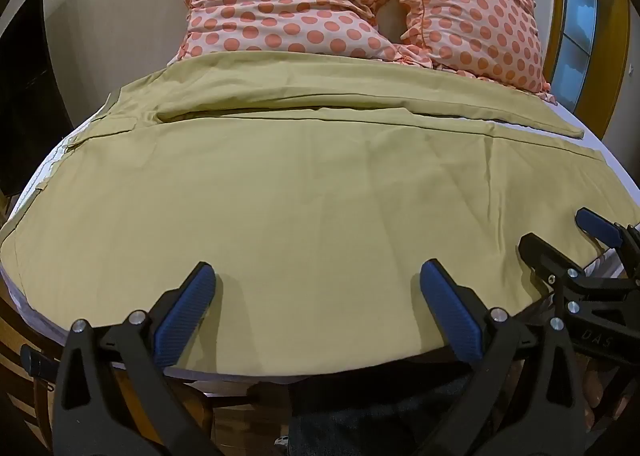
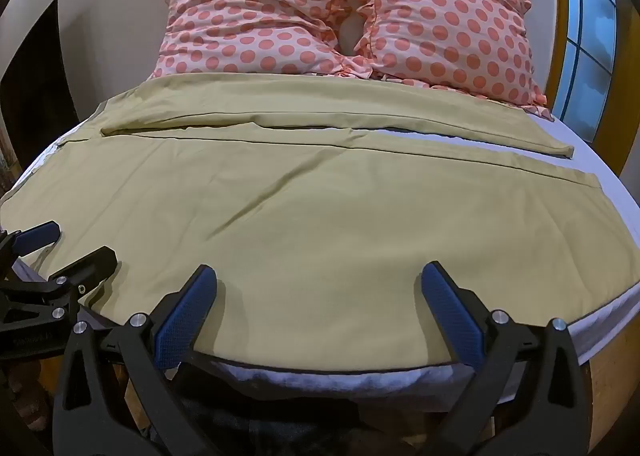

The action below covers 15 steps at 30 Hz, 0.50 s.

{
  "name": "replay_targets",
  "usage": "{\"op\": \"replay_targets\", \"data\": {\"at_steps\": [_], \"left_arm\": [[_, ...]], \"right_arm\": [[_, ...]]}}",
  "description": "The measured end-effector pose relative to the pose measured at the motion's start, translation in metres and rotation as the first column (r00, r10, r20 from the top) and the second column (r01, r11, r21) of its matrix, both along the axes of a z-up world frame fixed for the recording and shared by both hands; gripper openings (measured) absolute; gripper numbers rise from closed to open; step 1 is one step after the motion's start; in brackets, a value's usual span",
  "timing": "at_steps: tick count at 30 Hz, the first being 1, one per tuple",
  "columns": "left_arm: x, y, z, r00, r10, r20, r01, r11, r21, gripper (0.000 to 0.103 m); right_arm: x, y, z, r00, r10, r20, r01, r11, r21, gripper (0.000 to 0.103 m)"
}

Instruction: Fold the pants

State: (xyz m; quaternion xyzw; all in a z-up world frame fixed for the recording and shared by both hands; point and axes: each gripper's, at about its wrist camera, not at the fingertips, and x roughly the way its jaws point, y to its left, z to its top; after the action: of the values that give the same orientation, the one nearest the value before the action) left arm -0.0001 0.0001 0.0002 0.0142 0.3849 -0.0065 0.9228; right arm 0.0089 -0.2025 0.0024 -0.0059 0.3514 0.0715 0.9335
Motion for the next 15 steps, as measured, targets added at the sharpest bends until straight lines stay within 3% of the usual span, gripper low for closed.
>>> {"op": "replay_targets", "data": {"at_steps": [15], "left_arm": [[0.0001,0.0001,0.0001,1.0,0.0,0.002,0.0,1.0,0.002,0.101]], "right_arm": [[-0.0002,0.0,0.0001,1.0,0.001,0.001,-0.001,1.0,0.0,0.102]]}}
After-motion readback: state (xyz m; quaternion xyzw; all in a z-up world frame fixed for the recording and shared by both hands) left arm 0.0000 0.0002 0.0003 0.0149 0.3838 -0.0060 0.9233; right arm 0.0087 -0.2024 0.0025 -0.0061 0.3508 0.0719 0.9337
